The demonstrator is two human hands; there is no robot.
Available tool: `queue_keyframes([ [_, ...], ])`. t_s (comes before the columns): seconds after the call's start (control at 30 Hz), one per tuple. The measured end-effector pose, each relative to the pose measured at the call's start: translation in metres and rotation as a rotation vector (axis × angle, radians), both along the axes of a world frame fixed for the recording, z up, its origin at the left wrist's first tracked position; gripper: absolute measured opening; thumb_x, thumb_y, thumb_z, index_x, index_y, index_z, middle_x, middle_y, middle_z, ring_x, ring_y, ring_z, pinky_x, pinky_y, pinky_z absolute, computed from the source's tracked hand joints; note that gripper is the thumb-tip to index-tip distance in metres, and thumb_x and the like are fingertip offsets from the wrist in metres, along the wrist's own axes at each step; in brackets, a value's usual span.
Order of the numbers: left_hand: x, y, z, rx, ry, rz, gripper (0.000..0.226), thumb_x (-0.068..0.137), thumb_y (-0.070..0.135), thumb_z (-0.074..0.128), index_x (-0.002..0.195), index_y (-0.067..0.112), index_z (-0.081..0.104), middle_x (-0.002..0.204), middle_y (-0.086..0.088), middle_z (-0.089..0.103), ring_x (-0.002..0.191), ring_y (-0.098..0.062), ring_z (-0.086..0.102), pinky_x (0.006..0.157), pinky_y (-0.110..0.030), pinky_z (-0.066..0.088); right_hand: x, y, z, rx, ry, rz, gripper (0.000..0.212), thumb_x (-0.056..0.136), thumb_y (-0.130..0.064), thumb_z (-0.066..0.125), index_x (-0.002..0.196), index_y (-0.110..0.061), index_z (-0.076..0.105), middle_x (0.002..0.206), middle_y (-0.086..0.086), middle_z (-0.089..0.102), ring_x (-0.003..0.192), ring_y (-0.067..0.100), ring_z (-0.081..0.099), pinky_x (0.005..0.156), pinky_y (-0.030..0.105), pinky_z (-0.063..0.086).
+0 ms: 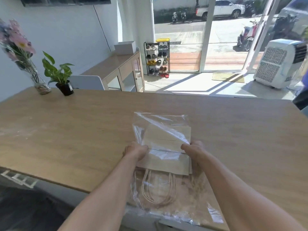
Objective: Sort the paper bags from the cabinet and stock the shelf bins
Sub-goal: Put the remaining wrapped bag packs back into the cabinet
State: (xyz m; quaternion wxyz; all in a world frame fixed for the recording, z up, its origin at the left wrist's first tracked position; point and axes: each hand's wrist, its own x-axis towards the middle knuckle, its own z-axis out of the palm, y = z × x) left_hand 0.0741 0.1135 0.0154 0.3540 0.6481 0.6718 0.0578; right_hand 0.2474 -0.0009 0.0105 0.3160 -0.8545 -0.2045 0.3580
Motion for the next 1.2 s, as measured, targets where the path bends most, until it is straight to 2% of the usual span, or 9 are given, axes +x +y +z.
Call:
queue_keyframes([
  [0.17, 0.002, 0.0, 0.0, -0.024, -0.035, -0.002, 0.06, 0.086, 0.033, 0.065, 0.131, -0.003, 0.052, 0.138, -0.021, 0.053, 0.125, -0.034, 0.052, 0.097, -0.032, 0.046, -0.002, 0.0, 0.015, -0.008, 0.0, 0.017, 0.037, 0.073, -0.028, 0.057, 0.108, -0.019, 0.065, 0.112, 0.011, 0.063, 0.103, 0.03, 0.058, 0.084, 0.03, 0.048],
  [0.3, -0.001, -0.008, 0.002, -0.044, -0.098, 0.03, 0.052, 0.085, 0.026, 0.065, 0.128, -0.001, 0.055, 0.132, -0.02, 0.058, 0.12, -0.033, 0.056, 0.094, -0.031, 0.048, -0.009, -0.006, 0.026, 0.098, 0.148, 0.04, 0.033, 0.086, -0.007, 0.057, 0.118, -0.009, 0.052, 0.101, 0.01, 0.057, 0.092, 0.027, 0.057, 0.077, 0.03, 0.046],
  [0.43, -0.006, -0.018, 0.004, -0.079, -0.156, 0.055, 0.053, 0.078, 0.02, 0.069, 0.124, -0.004, 0.059, 0.125, -0.021, 0.061, 0.113, -0.032, 0.06, 0.091, -0.034, 0.051, -0.018, -0.016, 0.021, 0.103, 0.124, 0.017, 0.057, 0.088, -0.003, 0.052, 0.142, -0.01, 0.036, 0.123, 0.014, 0.052, 0.11, 0.029, 0.053, 0.081, 0.026, 0.04],
  [0.63, -0.014, -0.036, 0.014, -0.091, -0.289, 0.031, 0.013, 0.077, 0.01, 0.069, 0.088, 0.006, 0.063, 0.102, -0.018, 0.066, 0.086, -0.028, 0.059, 0.067, -0.027, 0.042, -0.018, -0.032, 0.022, 0.113, 0.066, -0.012, 0.068, 0.06, -0.012, 0.049, 0.127, -0.022, 0.049, 0.11, 0.013, 0.063, 0.106, 0.035, 0.06, 0.091, 0.042, 0.051],
  [0.73, -0.02, -0.046, 0.023, -0.063, -0.319, -0.002, 0.016, 0.078, 0.012, 0.069, 0.09, 0.007, 0.061, 0.103, -0.018, 0.064, 0.098, -0.032, 0.063, 0.072, -0.03, 0.046, -0.028, -0.044, 0.035, 0.137, 0.019, -0.056, 0.062, 0.059, -0.012, 0.049, 0.12, -0.024, 0.053, 0.108, 0.011, 0.065, 0.106, 0.035, 0.06, 0.093, 0.043, 0.052],
  [0.9, -0.038, -0.06, 0.036, -0.072, -0.388, -0.081, 0.019, 0.075, 0.012, 0.072, 0.089, 0.006, 0.062, 0.098, -0.016, 0.063, 0.088, -0.03, 0.061, 0.069, -0.03, 0.046, -0.047, -0.072, 0.047, 0.157, -0.024, -0.117, 0.057, 0.057, -0.011, 0.05, 0.111, -0.028, 0.054, 0.102, 0.01, 0.066, 0.1, 0.034, 0.063, 0.089, 0.042, 0.054],
  [1.0, -0.05, -0.07, 0.047, -0.099, -0.424, -0.139, 0.027, 0.072, 0.014, 0.075, 0.095, 0.004, 0.068, 0.1, -0.015, 0.068, 0.093, -0.031, 0.067, 0.075, -0.032, 0.055, -0.067, -0.097, 0.064, 0.155, -0.077, -0.164, 0.055, 0.06, -0.011, 0.05, 0.113, -0.026, 0.054, 0.103, 0.011, 0.065, 0.098, 0.032, 0.063, 0.089, 0.041, 0.055],
  [1.13, -0.063, -0.096, 0.057, -0.167, -0.493, -0.226, 0.016, 0.068, 0.008, 0.077, 0.079, 0.007, 0.065, 0.099, -0.019, 0.069, 0.093, -0.033, 0.069, 0.085, -0.046, 0.058, -0.099, -0.141, 0.088, 0.117, -0.163, -0.224, 0.054, 0.068, -0.009, 0.055, 0.121, -0.02, 0.052, 0.109, 0.012, 0.063, 0.103, 0.032, 0.061, 0.086, 0.034, 0.053],
  [1.2, -0.069, -0.114, 0.062, -0.2, -0.503, -0.312, 0.024, 0.068, 0.008, 0.076, 0.089, 0.005, 0.064, 0.101, -0.018, 0.067, 0.096, -0.034, 0.068, 0.086, -0.045, 0.057, -0.115, -0.168, 0.096, 0.103, -0.191, -0.28, 0.055, 0.071, -0.007, 0.056, 0.125, -0.017, 0.05, 0.114, 0.011, 0.062, 0.107, 0.032, 0.059, 0.09, 0.034, 0.051],
])
